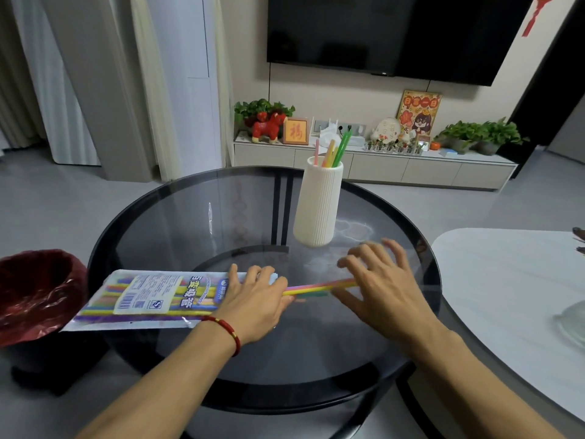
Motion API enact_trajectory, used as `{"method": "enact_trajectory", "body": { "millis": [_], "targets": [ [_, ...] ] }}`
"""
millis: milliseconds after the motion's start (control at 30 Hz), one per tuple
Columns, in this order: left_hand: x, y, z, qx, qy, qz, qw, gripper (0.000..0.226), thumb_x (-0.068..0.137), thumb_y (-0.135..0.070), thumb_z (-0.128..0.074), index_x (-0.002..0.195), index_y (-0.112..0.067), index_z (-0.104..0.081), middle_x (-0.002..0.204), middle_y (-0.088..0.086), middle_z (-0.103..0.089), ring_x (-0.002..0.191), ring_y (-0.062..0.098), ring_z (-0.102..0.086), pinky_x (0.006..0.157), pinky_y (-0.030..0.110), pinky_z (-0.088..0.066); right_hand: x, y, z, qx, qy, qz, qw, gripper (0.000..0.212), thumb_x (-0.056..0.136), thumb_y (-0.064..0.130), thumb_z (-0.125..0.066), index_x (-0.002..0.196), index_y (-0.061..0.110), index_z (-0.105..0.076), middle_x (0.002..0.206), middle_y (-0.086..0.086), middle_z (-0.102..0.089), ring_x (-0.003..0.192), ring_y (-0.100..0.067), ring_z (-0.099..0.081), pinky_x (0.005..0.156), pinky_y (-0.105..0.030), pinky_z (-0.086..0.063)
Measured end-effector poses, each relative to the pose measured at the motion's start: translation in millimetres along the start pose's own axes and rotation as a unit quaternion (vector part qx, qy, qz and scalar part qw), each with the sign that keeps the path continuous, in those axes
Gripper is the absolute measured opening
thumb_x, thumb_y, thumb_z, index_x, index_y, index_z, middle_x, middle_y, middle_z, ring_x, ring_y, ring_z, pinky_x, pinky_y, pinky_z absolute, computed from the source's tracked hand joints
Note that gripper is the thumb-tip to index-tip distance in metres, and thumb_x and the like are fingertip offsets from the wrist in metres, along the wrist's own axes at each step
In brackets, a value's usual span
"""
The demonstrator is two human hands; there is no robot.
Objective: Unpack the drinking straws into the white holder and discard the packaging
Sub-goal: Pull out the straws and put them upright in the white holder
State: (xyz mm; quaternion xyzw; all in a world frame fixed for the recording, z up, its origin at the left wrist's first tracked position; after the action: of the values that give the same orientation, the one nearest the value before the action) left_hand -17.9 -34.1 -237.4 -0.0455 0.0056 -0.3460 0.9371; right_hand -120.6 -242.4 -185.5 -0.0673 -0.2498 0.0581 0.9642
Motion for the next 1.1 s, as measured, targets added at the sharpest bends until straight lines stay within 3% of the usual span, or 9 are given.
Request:
{"method": "enact_trajectory", "body": {
  "millis": [67, 133, 233, 333, 367, 567, 867, 1033, 1100],
  "targets": [
    [2, 0, 3, -0.012, -0.015, 0.015, 1.0, 0.039, 0.103, -0.05, -0.021, 0.116, -0.025, -0.048, 0.139, 0.001, -0.045, 0.131, 0.026, -0.038, 0.116, 0.065, -0.014, -6, 2, 6, 0.137, -0.097, -0.059, 0.984, 0.034, 0.092, 0.04, -0.062, 0.064, 0.023, -0.055, 0.062, 0.004, -0.057, 0.06, -0.014, -0.053, 0.063, -0.034, -0.047],
    [4, 0, 6, -0.017, -0.027, 0.027, 0.999, 0.04, 0.103, -0.051, -0.019, 0.116, -0.026, -0.048, 0.138, 0.0, -0.046, 0.13, 0.025, -0.04, 0.116, 0.064, -0.014, -9, 15, 0, 0.33, -0.019, -0.171, 0.928, 0.053, 0.091, 0.049, -0.051, 0.052, 0.014, -0.045, 0.044, -0.002, -0.047, 0.04, -0.009, -0.041, 0.048, -0.029, -0.038],
    [5, -4, 8, -0.024, -0.025, 0.029, 0.999, 0.04, 0.103, -0.051, -0.02, 0.118, -0.026, -0.048, 0.14, -0.001, -0.045, 0.132, 0.024, -0.039, 0.117, 0.063, -0.013, -13, 39, -23, 0.505, 0.179, -0.323, 0.78, 0.053, 0.093, 0.064, -0.056, 0.086, 0.014, -0.07, 0.066, -0.003, -0.069, 0.04, -0.015, -0.054, 0.039, -0.023, -0.04],
    [2, -13, 5, -0.039, -0.025, 0.008, 0.999, 0.041, 0.103, -0.052, -0.019, 0.116, -0.026, -0.048, 0.141, -0.002, -0.045, 0.133, 0.023, -0.038, 0.117, 0.063, -0.012, -3, 51, -46, 0.673, 0.086, -0.432, 0.594, 0.05, 0.093, 0.055, -0.066, 0.104, 0.006, -0.063, 0.079, -0.008, -0.052, 0.047, -0.013, -0.042, 0.041, -0.022, -0.03],
    [2, -16, 5, -0.043, -0.024, 0.002, 0.999, 0.042, 0.103, -0.053, -0.019, 0.115, -0.026, -0.048, 0.142, -0.002, -0.044, 0.133, 0.023, -0.038, 0.117, 0.064, -0.012, 3, 53, -51, 0.703, 0.044, -0.443, 0.555, 0.048, 0.095, 0.05, -0.067, 0.108, 0.003, -0.066, 0.076, -0.008, -0.048, 0.049, -0.012, -0.039, 0.042, -0.023, -0.029],
    [-1, -21, 4, -0.051, -0.001, -0.006, 0.999, 0.049, 0.099, -0.061, -0.018, 0.117, -0.027, -0.049, 0.134, -0.005, -0.048, 0.128, 0.021, -0.041, 0.116, 0.063, -0.015, 21, 44, -62, 0.695, -0.076, -0.487, 0.523, 0.036, 0.104, 0.025, -0.057, 0.076, 0.004, -0.068, 0.042, 0.002, -0.041, 0.034, -0.008, -0.032, 0.036, -0.018, -0.026],
    [-2, -14, 3, -0.081, 0.021, -0.018, 0.996, 0.032, 0.105, -0.048, -0.02, 0.111, -0.027, -0.044, 0.13, -0.008, -0.047, 0.126, 0.019, -0.04, 0.116, 0.065, -0.013, 23, -3, -51, 0.65, -0.149, -0.457, 0.589, 0.036, 0.1, 0.027, -0.065, 0.07, 0.008, -0.073, 0.048, 0.0, -0.052, 0.036, -0.007, -0.042, 0.035, -0.02, -0.035],
    [-1, -20, 4, -0.09, 0.003, -0.03, 0.995, 0.037, 0.106, -0.044, -0.02, 0.12, -0.023, -0.047, 0.135, -0.006, -0.046, 0.131, 0.017, -0.038, 0.119, 0.06, -0.01, 23, 11, -50, 0.719, -0.151, -0.483, 0.476, 0.021, 0.092, 0.013, -0.066, 0.072, 0.01, -0.062, 0.056, -0.003, -0.047, 0.036, -0.009, -0.036, 0.033, -0.018, -0.027],
    [-1, -22, 5, -0.094, 0.004, -0.035, 0.995, 0.038, 0.106, -0.044, -0.021, 0.123, -0.022, -0.048, 0.133, -0.006, -0.047, 0.129, 0.016, -0.039, 0.12, 0.059, -0.011, 22, 16, -50, 0.707, -0.132, -0.477, 0.505, 0.02, 0.092, 0.013, -0.062, 0.073, 0.011, -0.057, 0.056, -0.004, -0.042, 0.039, -0.01, -0.036, 0.034, -0.019, -0.027]
  ]
}}
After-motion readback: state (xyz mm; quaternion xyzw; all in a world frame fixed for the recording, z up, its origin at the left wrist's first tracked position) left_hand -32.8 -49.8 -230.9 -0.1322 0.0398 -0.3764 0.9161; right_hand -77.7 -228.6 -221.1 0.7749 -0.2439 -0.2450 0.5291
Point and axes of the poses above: each hand's wrist, its own x-axis towards the middle knuckle, its own z-axis out of the back of the hand, y = z × x, the point moved 1 cm from there along x, towards the middle knuckle
